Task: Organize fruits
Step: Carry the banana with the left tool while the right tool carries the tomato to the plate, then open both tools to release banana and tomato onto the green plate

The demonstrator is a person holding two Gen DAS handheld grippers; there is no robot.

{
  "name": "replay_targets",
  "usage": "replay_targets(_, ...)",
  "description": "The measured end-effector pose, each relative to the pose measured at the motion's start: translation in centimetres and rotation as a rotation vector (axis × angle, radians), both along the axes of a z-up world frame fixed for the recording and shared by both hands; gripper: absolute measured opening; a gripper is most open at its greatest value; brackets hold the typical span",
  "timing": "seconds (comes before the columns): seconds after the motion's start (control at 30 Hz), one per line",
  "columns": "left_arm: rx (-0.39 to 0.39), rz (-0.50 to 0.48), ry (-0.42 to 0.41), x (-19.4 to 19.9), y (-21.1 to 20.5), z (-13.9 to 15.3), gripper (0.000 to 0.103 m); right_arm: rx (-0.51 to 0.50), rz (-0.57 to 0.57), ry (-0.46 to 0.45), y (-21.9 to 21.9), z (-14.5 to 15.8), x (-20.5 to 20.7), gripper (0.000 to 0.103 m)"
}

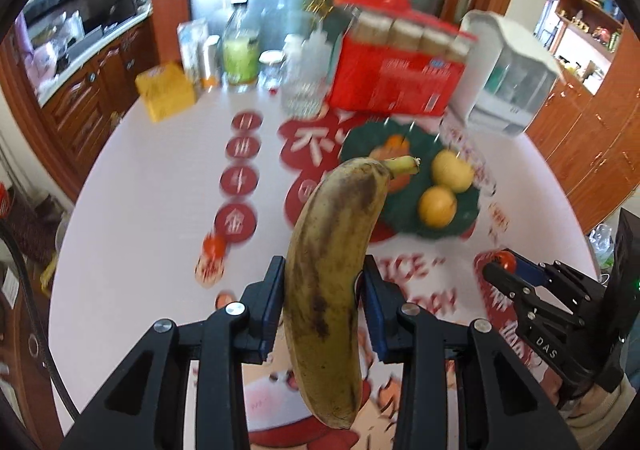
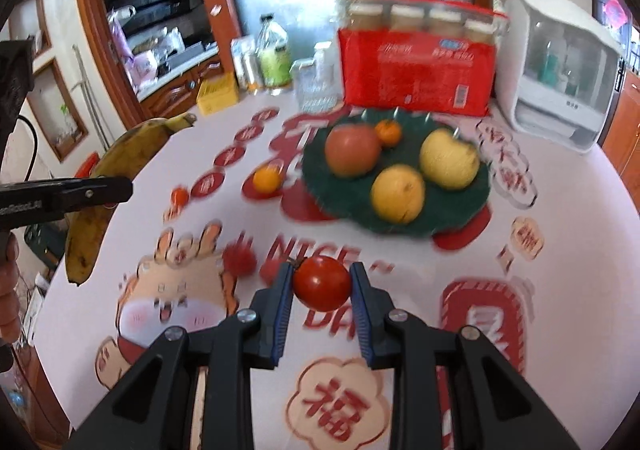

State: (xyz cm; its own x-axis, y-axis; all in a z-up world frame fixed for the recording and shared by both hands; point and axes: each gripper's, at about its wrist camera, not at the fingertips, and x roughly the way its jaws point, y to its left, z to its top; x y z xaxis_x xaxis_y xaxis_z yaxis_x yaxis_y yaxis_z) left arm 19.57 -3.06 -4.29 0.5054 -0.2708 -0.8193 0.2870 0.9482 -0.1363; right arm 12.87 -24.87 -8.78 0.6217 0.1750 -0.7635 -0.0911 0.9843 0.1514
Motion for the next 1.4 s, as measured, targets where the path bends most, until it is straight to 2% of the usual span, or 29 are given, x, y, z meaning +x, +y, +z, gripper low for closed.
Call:
replay_targets(0.13, -0.010, -0.005, -0.067, 2.0, -2.2, 3.1, 0.035, -0.010, -0.013, -0.040, -2.4, 3.0, 2.5, 0.028)
replay_targets(0.33, -0.031, -0.017, -0.114, 4.5, -5.5, 5.1, 0.035, -0.070, -0.039, -0.096, -5.3, 6.3, 6.6, 0.028)
replay_targets(0.5, -0.043, -0.012, -0.116, 7.0, -8.2, 4.9, 0.035, -0.085, -0.057, -0.119, -7.5, 7.6, 10.2, 0.028)
replay_targets(0.63, -0.039, 0.001, -0.114, 8.7, -10.6, 3.2, 0.035, -0.093, -0.058, -0.110, -8.7, 7.4, 13.1, 0.028)
replay_targets(0.83, -0.028, 0.030, -0.064, 10.9, -13.3, -1.7, 0.035, -0.102, -0.042, -0.061, -10.3, 4.8, 16.8, 0.028)
replay_targets(0.93, -0.005, 0.047, -0.024, 11.9, -13.8, -4.3, 0.035, -0.081, -0.030, -0.020, -10.9, 2.5, 18.4, 0.028)
replay_targets(1.07, -0.023, 0.089, 0.028, 12.6, -13.4, -7.2, 0.035, -0.031, -0.036, 0.057, -11.5, -1.0, 20.5, 0.028)
replay_targets(1.2, -0.021, 0.051, 0.022, 12.4, -13.9, -8.5, 0.035, 0.009, -0.044, 0.116, -11.6, -3.9, 22.3, 0.028)
replay_targets(1.4, -0.039, -0.002, 0.009, 11.8, -14.9, -9.6, 0.035, 0.016, -0.035, 0.188, -11.0, -7.2, 24.3, 0.028)
